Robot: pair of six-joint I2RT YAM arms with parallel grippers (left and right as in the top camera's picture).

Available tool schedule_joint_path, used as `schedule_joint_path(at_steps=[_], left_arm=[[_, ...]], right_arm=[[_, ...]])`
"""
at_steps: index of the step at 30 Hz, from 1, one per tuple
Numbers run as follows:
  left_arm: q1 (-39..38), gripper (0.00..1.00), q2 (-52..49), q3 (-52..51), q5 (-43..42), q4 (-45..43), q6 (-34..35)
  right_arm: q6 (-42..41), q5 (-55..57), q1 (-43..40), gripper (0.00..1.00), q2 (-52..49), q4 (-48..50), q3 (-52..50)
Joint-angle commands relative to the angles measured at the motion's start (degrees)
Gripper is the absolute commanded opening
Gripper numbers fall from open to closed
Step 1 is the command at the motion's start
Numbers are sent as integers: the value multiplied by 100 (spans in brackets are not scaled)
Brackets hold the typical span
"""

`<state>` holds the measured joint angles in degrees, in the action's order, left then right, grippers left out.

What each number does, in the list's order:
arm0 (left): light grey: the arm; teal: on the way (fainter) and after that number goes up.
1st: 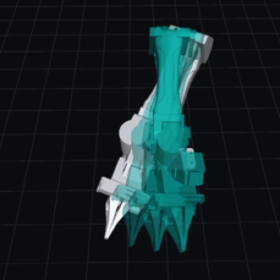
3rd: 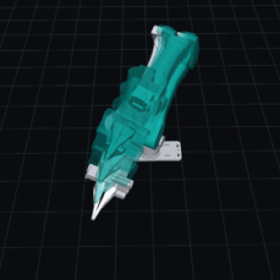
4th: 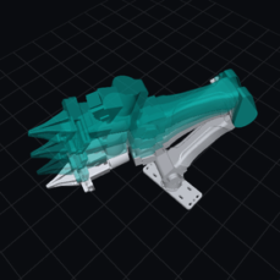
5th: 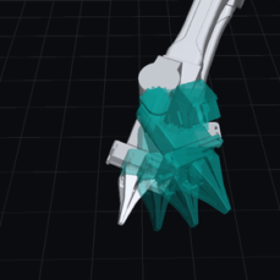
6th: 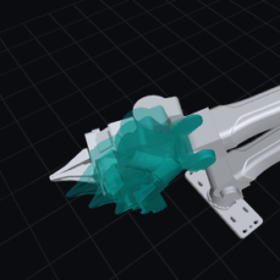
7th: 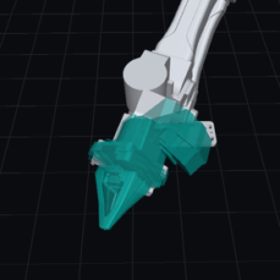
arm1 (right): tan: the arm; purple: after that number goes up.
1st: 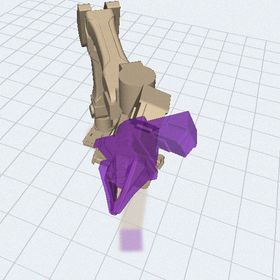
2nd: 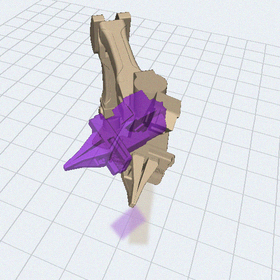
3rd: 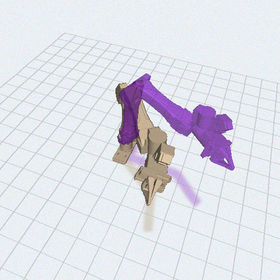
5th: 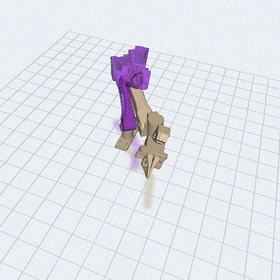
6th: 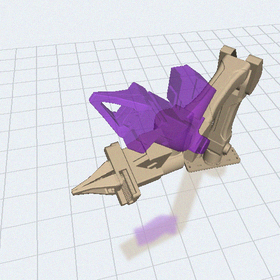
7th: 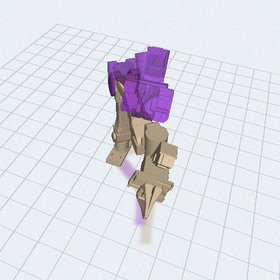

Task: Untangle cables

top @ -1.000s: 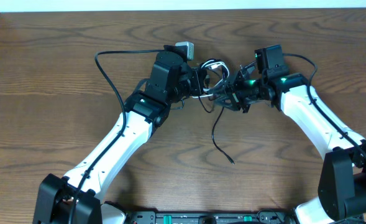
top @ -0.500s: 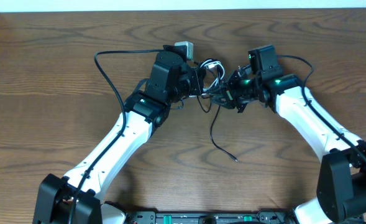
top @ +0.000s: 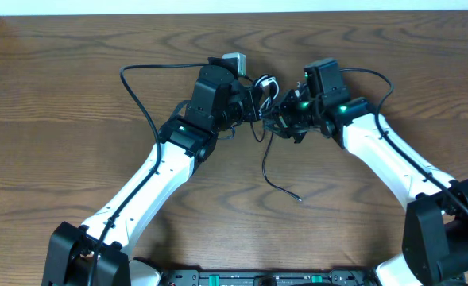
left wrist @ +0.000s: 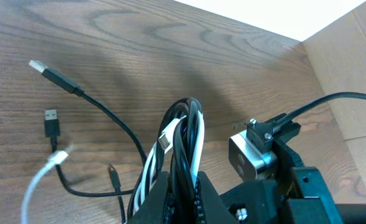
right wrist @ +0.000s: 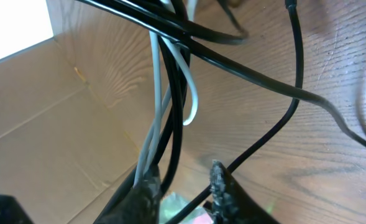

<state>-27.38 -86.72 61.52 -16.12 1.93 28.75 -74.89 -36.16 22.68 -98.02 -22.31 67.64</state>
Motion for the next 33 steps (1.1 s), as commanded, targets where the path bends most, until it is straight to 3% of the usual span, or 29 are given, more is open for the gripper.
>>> schedule_joint_path(at_steps=[1, 15, 18, 19, 23, 25, 28, 33], left_arm=[[-9, 8, 35, 42, -50, -76, 90], [-7, 7, 35, 42, -48, -79, 83], [0, 7, 35, 42, -24, -76, -35], [9, 8, 35, 42, 79, -72, -61], [28, 7, 35, 42, 358, -72, -63], [39, 7, 35, 42, 573, -57, -81], [46, 7, 33, 42, 1784, 133, -299], [46, 7, 24, 42, 2944, 376, -297]], right_arm=[[-26, 192, 160, 22, 39, 7, -26], [0, 197, 256, 28, -365, 577, -70], [81, 76, 254, 19, -564, 737, -70], [129, 26, 243, 1, -647, 723, -70], [525, -33, 219, 1, -791, 562, -70], [748, -42, 201, 1, -809, 282, -70], [1512, -33, 107, 1, -809, -518, -70], [2358, 7, -26, 1, -809, -1384, -70]])
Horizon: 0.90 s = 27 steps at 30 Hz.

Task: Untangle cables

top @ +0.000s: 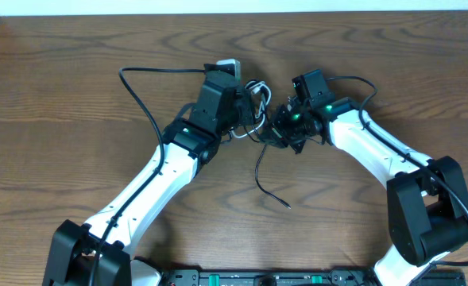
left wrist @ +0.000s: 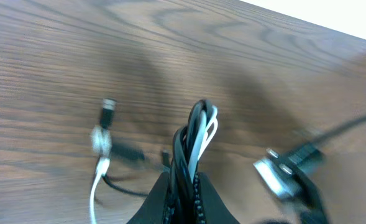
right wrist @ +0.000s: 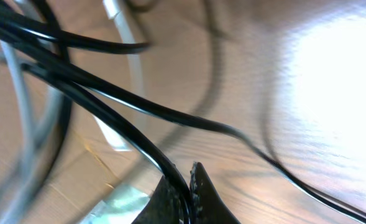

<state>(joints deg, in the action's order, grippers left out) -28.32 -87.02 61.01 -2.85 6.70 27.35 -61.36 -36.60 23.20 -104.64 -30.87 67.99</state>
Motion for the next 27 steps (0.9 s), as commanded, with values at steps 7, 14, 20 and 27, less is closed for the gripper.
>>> schedule_joint_path(at_steps=[7, 14, 20, 27], left_arm=[[140, 7, 55, 92, 2055, 31, -157], [153, 7, 55, 92, 2055, 111, -157], [216, 7, 17, 68, 2074, 817, 24], [214, 7, -538, -101, 1019, 807, 485]], right_arm=[[1220, 953, -122, 1, -146, -1399, -105], [1241, 1521, -223, 1, -146, -1679, -105], [1604, 1064, -1069, 1, -146, -1856, -105], [3228, -1097, -1493, 1, -146, -1215, -105]])
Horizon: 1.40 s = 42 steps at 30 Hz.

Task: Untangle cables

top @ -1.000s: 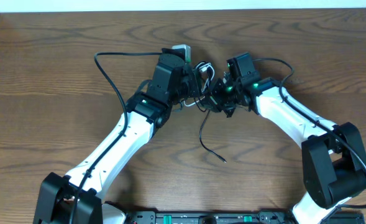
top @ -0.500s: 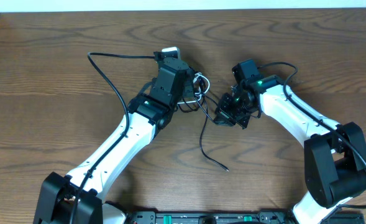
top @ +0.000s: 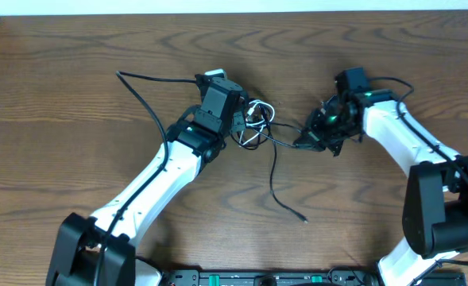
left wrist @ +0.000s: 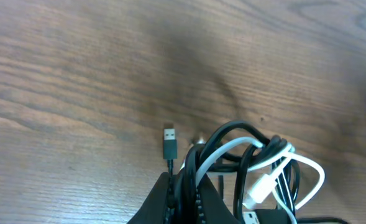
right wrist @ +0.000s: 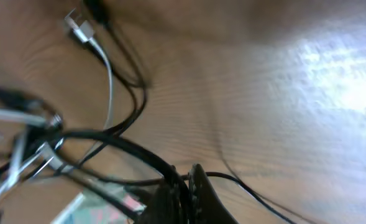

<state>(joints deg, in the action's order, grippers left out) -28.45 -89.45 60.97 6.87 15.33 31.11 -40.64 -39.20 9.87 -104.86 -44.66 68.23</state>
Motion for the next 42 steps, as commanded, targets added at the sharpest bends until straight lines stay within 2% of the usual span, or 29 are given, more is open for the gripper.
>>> schedule_joint_path(at_steps=[1, 5, 11, 15, 21, 28, 33, 39, 40, 41, 42], left_arm=[[227, 7, -337, -96, -28, -92, 103], [223, 7, -494, -96, -212, -365, 85], [223, 7, -485, -96, -608, -929, -59], [223, 8, -485, -96, -603, -916, -59], [229, 7, -485, -96, -557, -922, -59], [229, 7, -485, -96, -428, -922, -59], [229, 7, -485, -96, -428, -922, -61], [229, 7, -485, -96, -435, -925, -63], [229, 7, -485, -96, -450, -925, -96], [229, 7, -485, -96, -525, -938, -245], [229, 7, -483, -96, -678, -960, -551]], right_arm=[[1318, -1001, -144, 1, -125, 203, -129], [1856, -1539, -9, 1, -125, 254, -129], [2028, -1753, 400, 1, -125, 662, -129], [2358, -2918, 723, 1, -66, 1421, -85], [2898, -2767, 942, 1, 544, 1386, -50], [3571, -1344, 973, 1, 2006, 562, -50], [3576, -256, 975, 1, 2706, 321, -50], [2151, 1233, 973, 1, 2697, 212, -52], [2065, 1384, 973, 6, 2640, 188, -52], [2004, 1456, 962, 22, 2599, 175, -52], [1886, 1561, 953, 43, 2551, 173, -52]])
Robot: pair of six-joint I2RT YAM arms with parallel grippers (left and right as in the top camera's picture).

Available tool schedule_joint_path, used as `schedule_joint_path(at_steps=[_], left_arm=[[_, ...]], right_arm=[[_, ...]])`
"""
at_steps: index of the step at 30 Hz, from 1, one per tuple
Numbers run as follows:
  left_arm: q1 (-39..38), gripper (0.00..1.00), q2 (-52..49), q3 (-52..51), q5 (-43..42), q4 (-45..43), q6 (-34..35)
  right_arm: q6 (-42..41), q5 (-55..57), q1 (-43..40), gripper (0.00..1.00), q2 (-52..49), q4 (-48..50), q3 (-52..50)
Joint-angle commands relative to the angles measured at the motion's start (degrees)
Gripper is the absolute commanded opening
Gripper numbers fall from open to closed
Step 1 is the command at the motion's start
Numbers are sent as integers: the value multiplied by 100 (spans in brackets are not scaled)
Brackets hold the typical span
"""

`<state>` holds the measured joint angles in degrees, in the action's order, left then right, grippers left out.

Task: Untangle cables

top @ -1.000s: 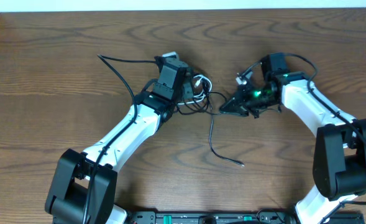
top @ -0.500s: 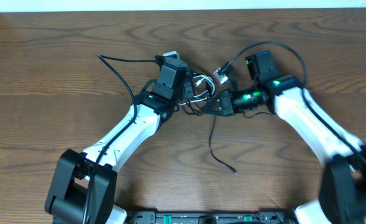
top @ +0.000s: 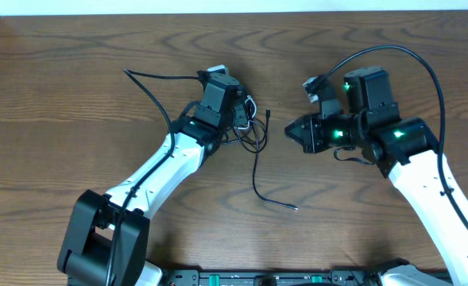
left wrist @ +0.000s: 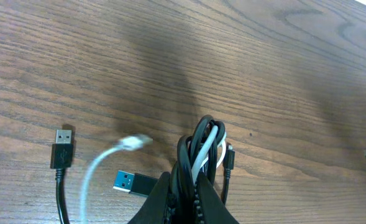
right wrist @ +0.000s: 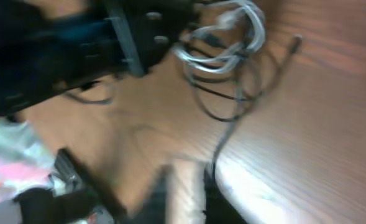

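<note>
A knot of black and white cables (top: pixel 248 127) lies at the table's middle, just ahead of my left arm. My left gripper (left wrist: pixel 194 180) is shut on the knot's upright loops (left wrist: pixel 201 140). Around it lie a black USB plug (left wrist: pixel 61 138), a blue-tipped USB plug (left wrist: pixel 130 182), a white cable end (left wrist: pixel 133 142) and a small black plug (left wrist: pixel 230 149). One black cable (top: pixel 257 171) trails loose from the knot toward the front. My right gripper (top: pixel 293 133) hangs to the right of the knot, open and empty; its view is blurred, with the knot (right wrist: pixel 232 37) ahead.
The wooden table (top: pixel 75 159) ends at a white wall along the back. A cardboard box edge stands at the far left. Each arm's own black camera cable arcs beside it, the left one (top: pixel 150 95), the right one (top: pixel 424 63).
My right gripper has let go of the black cable and now stands open, drawn back and higher. That cable lies slack on the table. The left gripper still grips the knot.
Both grippers were close together at the knot, the left shut on it and the right open among its strands. Then the right was shut on a black cable, and later held it stretched out to the right. Now that cable lies loose.
</note>
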<state>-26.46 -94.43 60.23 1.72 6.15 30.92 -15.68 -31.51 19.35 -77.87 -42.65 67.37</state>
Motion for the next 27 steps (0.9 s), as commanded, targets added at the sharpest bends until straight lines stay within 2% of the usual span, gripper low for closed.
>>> schedule_joint_path(at_steps=[1, 2, 3, 4, 5, 6, 7, 8, 11, 12, 15, 20, 23, 27], left_arm=[[31, 7, 15, -22, -345, -79, -828], [31, 7, 15, -22, -535, -122, -1064], [31, 7, 26, -22, -1078, -212, -1657], [31, 7, 44, -22, -1386, -258, -1974], [31, 7, 74, -22, -1906, -328, -2496], [31, 7, 96, -20, -2046, -332, -2649], [33, 7, 129, -20, -2076, -345, -2684], [37, 7, 149, -20, -2076, -348, -2680], [42, 7, 227, -11, -2186, -350, -2592], [42, 7, 243, -9, -2317, -354, -2592], [42, 7, 264, 7, -2817, -369, -2549], [129, 7, 264, 11, -2830, -389, -1871], [282, 8, 264, 11, -2833, -385, -1399], [492, 7, 264, 11, -3215, -433, -953]], right_arm=[[-728, 918, -22, 69, -190, -28, 33], [-811, 1123, -44, 91, -212, -22, 33], [-826, 1692, -87, 72, -240, -44, 33], [-824, 1906, -103, 61, -240, -90, 33], [-721, 2103, -105, 37, -238, -173, 33], [-621, 2135, -105, 11, -240, -170, 33], [-601, 2142, -105, 5, -262, -177, 31], [-557, 2142, -105, 4, -286, -179, 28], [-177, 1989, -94, 31, -424, -173, 28], [42, 1849, -94, 35, -516, -173, 28], [210, 1633, -90, 32, -765, -173, 28], [538, 1360, -90, 28, -1263, -81, 28], [1360, 337, -87, 31, -1561, 46, 28], [1556, 236, -94, 32, -1858, 254, 28]])
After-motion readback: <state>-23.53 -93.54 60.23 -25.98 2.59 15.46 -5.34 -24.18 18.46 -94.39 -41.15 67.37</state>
